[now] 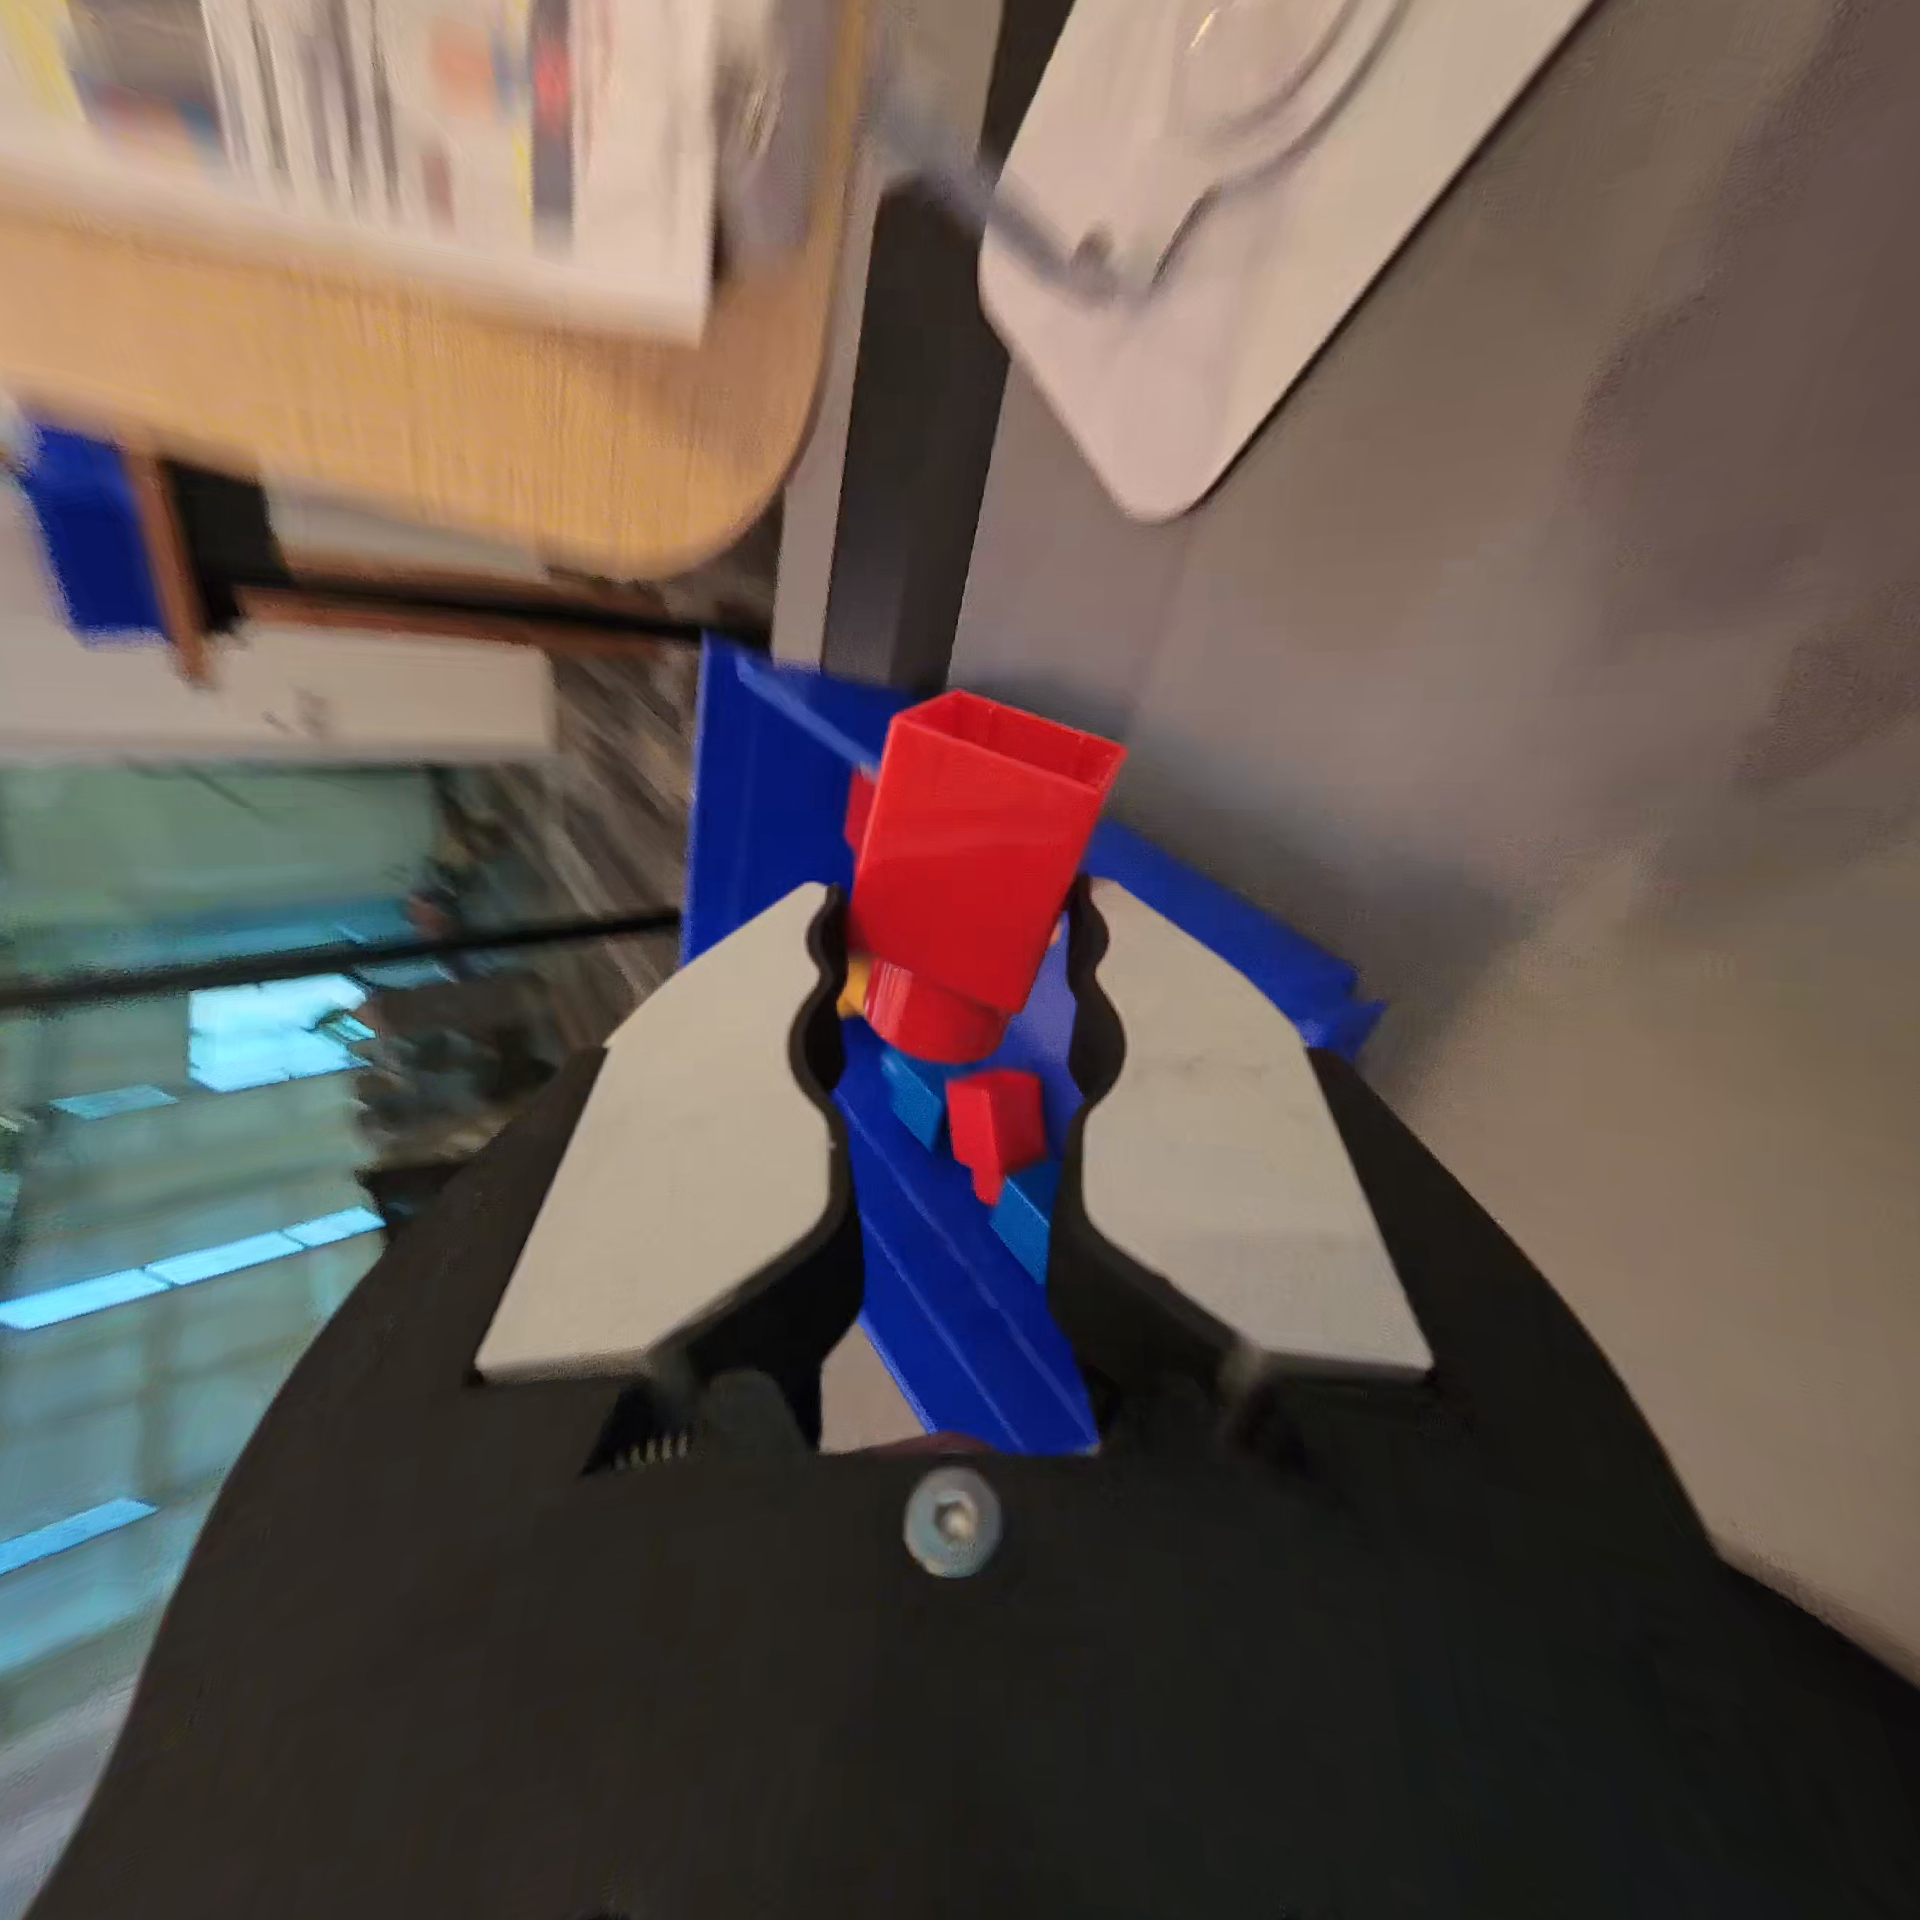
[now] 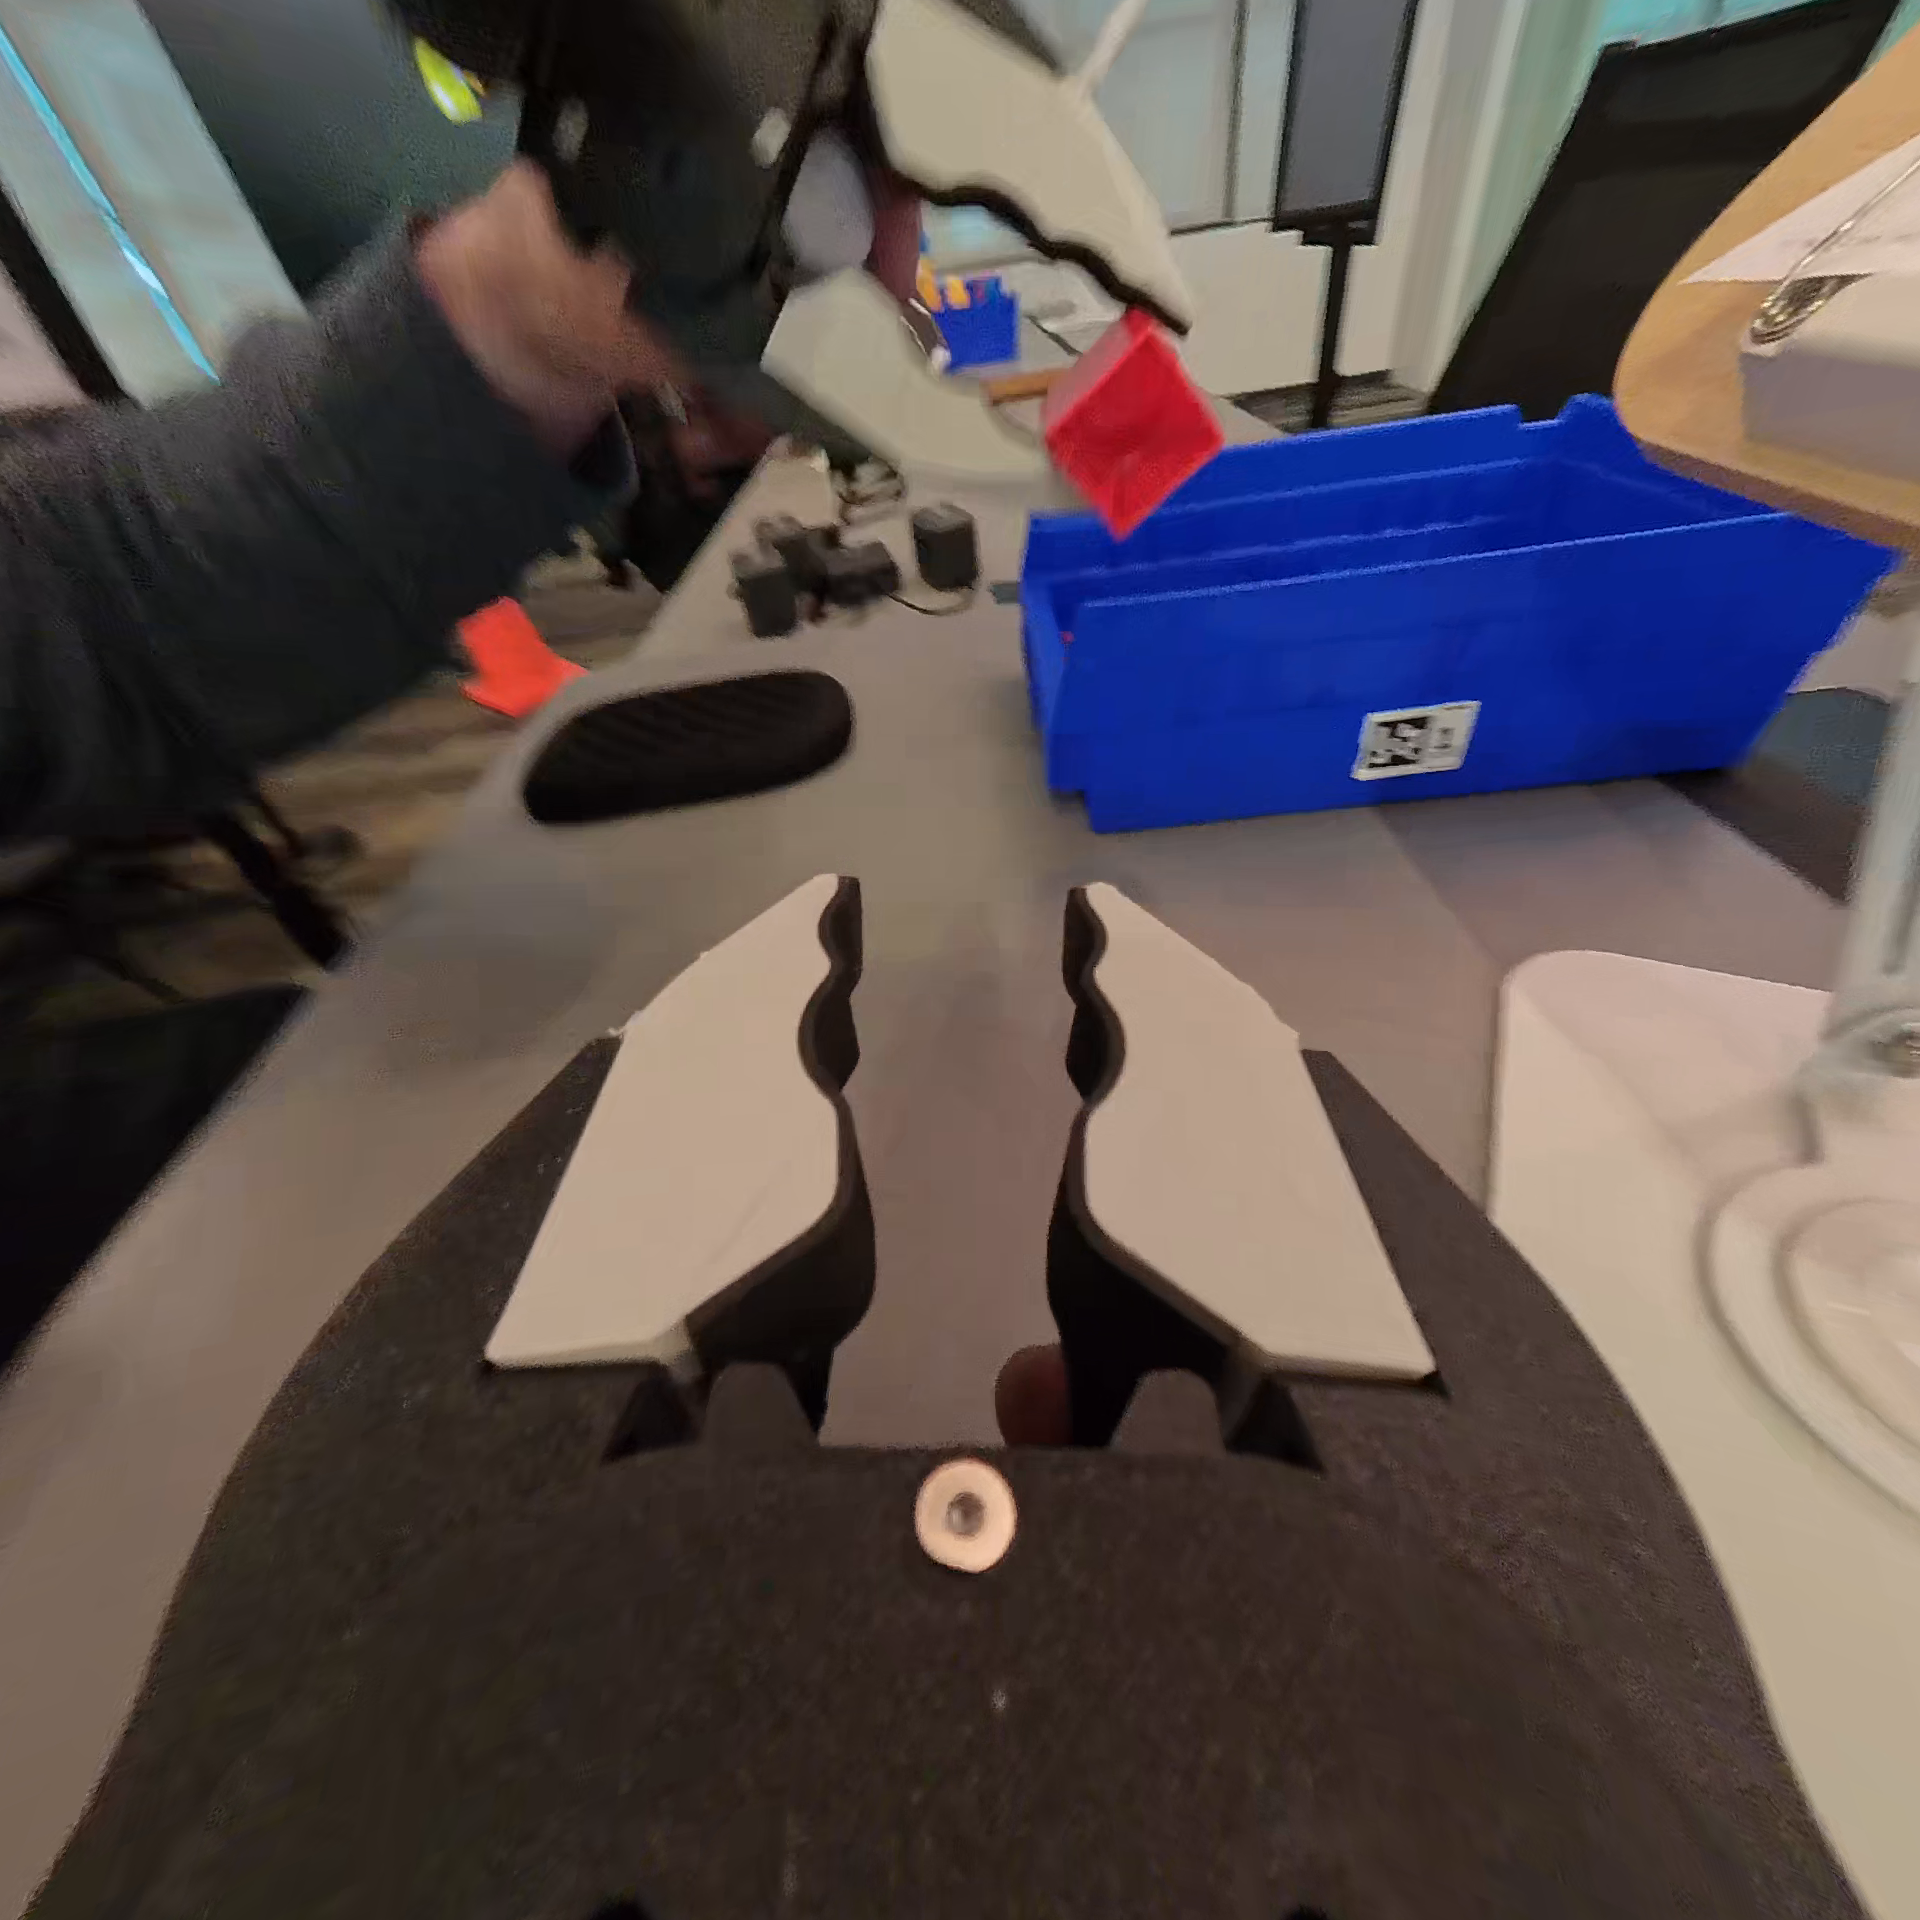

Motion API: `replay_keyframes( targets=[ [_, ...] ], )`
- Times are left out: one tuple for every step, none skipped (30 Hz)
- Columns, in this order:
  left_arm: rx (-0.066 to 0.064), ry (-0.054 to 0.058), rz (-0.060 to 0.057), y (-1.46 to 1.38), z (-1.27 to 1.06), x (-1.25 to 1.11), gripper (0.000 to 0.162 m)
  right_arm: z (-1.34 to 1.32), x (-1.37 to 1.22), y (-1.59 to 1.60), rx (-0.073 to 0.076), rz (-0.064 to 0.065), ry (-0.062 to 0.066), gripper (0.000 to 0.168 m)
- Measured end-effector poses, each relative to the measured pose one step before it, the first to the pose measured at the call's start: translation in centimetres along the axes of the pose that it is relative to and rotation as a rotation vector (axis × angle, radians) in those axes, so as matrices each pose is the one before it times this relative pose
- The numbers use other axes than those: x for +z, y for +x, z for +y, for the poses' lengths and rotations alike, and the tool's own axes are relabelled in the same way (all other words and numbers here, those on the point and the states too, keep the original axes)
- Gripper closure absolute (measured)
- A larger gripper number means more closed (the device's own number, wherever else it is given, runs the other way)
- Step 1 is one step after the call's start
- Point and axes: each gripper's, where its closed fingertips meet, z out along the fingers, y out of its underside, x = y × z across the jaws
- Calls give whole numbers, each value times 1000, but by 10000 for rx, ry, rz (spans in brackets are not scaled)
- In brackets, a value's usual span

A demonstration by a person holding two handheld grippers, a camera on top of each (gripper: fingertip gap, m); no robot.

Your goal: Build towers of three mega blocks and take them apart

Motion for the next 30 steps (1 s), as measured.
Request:
replay_keyframes(
  targets=[
    [800, 265, -396, 957, -1844, -755, 122, -558, -88, -393, 522, -434, 192, 129],
    [752, 147, -580, 499, -1732, -546, 122, -539, -126, -429, 519, -475, 153, 126],
    [779, 168, -470, 500, -1662, -397, 122, -444, -137, -453, 470, -488, 55, 124],
    [777, 265, -381, 459, -1673, -309, 122, -341, -171, -212, 435, -303, -24, 119],
    [637, 261, -340, 269, -1550, -205, 122, -246, -197, -141, 373, -235, -58, 117],
    [600, 107, -230, 203, -1165, -41, 122, -132, -195, -193, 318, -256, -120, 114],
    [682, -48, -228, 93, -748, 102, 122, 20, -172, -60, 260, -149, -203, 110],
    [645, 7, -205, 15, -688, 91, 122, 132, -158, 181, 131, 69, -268, 106],
    [452, 78, 60, 206, -700, 91, 122, 113, -175, 330, -17, 241, -201, 105],
    [350, 31, 114, 156, -561, 73, 122, 231, -87, 340, -112, 274, -264, 104],
    [318, 59, 4, -70, -543, 31, 122, 302, 7, 270, -170, 256, -282, 105],
    [202, 53, 170, 87, -500, 33, 122, 289, 80, 211, -175, 244, -238, 107],
    [130, 32, 242, 169, -462, 50, 122, 233, 151, 126, -137, 199, -185, 109],
    [175, 84, 110, 64, -531, 39, 122, 155, 168, -34, -84, 85, -115, 111],
    [192, 28, 135, 173, -439, 94, 122, 123, 185, -171, 1, -42, -85, 113],
    [129, 5, 107, 173, -347, 137, 122, 135, 159, -150, 46, -58, -64, 119],
    [14, 75, -65, -73, -380, 80, 122, 218, 165, -1, 41, 27, -105, 122],
    [-41, 106, 46, 94, -375, 35, 122, 261, 141, 93, -11, 75, -128, 123],
    [19, 33, 62, 150, -242, 14, 122, 239, 105, 159, -30, 102, -83, 127],
    [12, -4, 7, 77, -148, -6, 122, 154, 24, 141, 0, 42, -14, 130],
    [-56, -39, 1, 100, -42, 10, 122, 109, 24, 17, 131, -85, -13, 131],
    [-85, 8, 3, 105, -48, -10, 122, 78, 27, -18, 75, -105, -22, 131],
    [-108, -20, -2, 51, 54, -14, 122, -29, 54, -3, -17, -45, 79, 131],
    [-103, -61, -37, -58, 176, -126, 122, -148, 56, -47, 6, -61, 193, 131],
    [-155, -5, 30, -3, 295, -238, 122, -48, 83, 38, 55, -31, 163, 131],
    [-348, 64, 228, 161, 476, -297, 118, -6, 39, 226, -3, 71, 152, 131],
    [-595, -37, 144, -104, 903, -314, 109, -12, -21, 343, -33, 136, 188, 131],
    [-687, -55, 166, -154, 1192, -295, 101, 62, -1, 310, -1, 78, 150, 131],
    [-662, -84, 200, -142, 1465, -256, 98, 80, 17, 287, -10, 45, 143, 131],
    [-634, -180, 62, -380, 1758, -209, 98, 148, 40, 319, -54, 75, 109, 131]
  ],
)
